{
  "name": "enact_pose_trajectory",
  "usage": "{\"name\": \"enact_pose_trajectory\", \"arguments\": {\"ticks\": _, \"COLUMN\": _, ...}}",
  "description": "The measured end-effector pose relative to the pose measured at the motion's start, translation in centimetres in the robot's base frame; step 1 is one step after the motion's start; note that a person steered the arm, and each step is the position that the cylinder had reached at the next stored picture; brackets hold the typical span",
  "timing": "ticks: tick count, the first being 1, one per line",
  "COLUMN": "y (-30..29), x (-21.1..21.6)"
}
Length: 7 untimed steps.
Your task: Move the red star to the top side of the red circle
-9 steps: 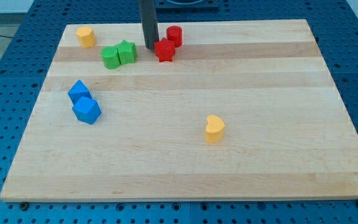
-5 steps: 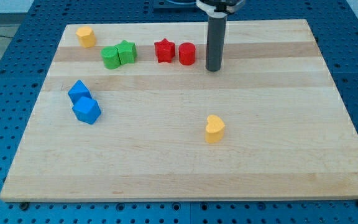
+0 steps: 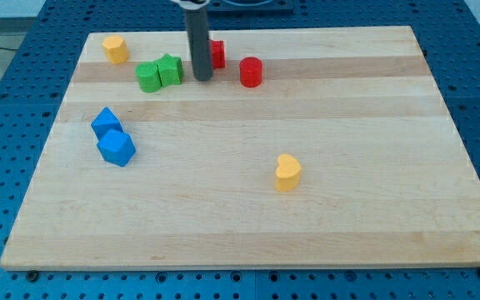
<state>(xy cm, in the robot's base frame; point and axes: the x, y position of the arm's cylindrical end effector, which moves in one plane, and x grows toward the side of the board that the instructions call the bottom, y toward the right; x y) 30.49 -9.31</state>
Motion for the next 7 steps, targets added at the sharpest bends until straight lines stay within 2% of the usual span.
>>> {"name": "enact_pose_trajectory", "arguments": {"ticks": 1, "y": -1.3, "x": -3.1}}
{"name": "enact_pose_trajectory", "arguments": {"ticks": 2, "y": 1.4, "x": -6.3}}
{"name": "enact_pose_trajectory", "arguments": {"ticks": 4, "y": 2.5, "x": -3.6}}
{"name": "enact_pose_trajectory", "arguments": {"ticks": 5, "y": 6.7, "x": -3.1}}
{"name": "enact_pose_trajectory", "arguments": {"ticks": 7, "y": 8.0, "x": -3.4}}
